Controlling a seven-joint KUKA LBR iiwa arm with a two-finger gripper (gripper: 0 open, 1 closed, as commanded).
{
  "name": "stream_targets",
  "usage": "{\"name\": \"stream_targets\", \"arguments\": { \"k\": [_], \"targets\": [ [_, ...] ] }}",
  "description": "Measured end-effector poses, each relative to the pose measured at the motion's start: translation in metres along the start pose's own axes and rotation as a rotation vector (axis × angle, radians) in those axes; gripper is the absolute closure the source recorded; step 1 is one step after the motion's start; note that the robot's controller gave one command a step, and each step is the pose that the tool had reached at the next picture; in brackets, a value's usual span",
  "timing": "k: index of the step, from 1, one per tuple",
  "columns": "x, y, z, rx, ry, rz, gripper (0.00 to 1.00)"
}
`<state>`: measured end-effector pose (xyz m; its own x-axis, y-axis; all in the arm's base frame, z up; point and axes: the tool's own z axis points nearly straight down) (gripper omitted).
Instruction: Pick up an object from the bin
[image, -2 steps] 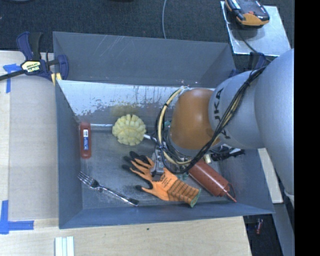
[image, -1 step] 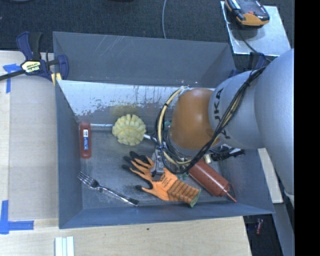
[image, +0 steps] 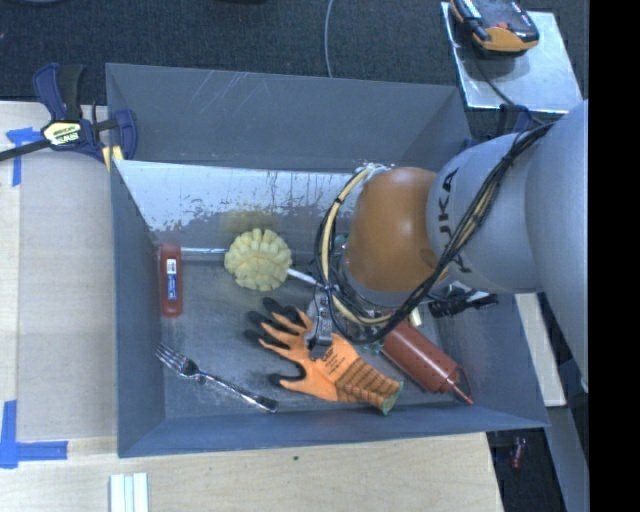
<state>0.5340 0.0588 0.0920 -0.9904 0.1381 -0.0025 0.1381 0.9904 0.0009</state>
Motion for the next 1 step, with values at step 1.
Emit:
{"name": "stream_targets", "arguments": {
  "k": [1],
  "targets": [
    [0.0006,-0.0005,-0.0401,0.001,0.004,0.000,1.00]
  ]
}}
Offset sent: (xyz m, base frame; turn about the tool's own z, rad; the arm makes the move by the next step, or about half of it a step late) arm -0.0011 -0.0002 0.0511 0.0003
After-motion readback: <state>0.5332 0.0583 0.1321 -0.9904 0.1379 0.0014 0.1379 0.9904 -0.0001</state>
